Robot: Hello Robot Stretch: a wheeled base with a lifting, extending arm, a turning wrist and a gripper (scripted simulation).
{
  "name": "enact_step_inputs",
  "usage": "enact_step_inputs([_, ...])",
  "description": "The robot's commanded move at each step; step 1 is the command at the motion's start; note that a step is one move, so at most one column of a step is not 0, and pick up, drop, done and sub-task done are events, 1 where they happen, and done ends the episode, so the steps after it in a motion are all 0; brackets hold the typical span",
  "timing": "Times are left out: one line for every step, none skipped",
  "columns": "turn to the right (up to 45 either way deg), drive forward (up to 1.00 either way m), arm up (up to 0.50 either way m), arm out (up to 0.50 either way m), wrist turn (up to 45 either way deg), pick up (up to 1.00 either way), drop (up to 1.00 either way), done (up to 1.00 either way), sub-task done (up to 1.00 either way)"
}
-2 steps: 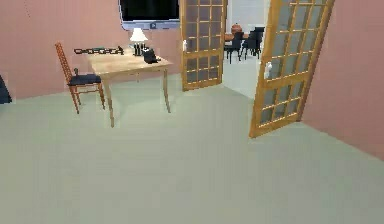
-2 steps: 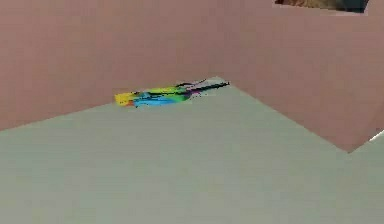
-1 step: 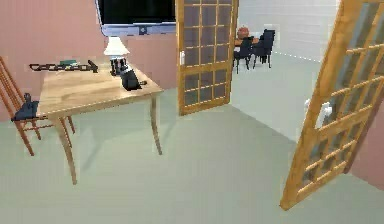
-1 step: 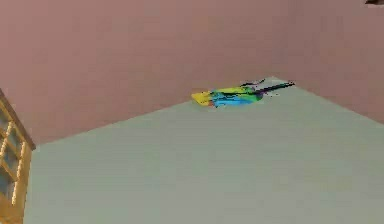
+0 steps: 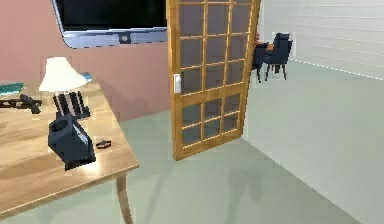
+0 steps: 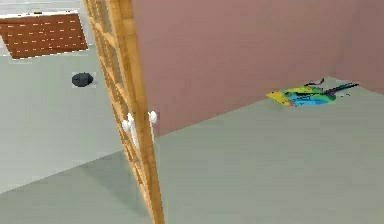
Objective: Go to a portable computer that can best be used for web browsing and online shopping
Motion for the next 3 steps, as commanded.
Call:
enact_step_inputs([0.0, 0.05, 0.00, 0.00, 0.0, 0.00, 0.00, 0.00, 0.00])
enact_step_inputs([24.0, 0.00, 0.00, 0.00, 0.0, 0.00, 0.00, 0.00, 0.00])
enact_step_inputs([0.0, 0.55, 0.00, 0.00, 0.0, 0.00, 0.00, 0.00, 0.00])
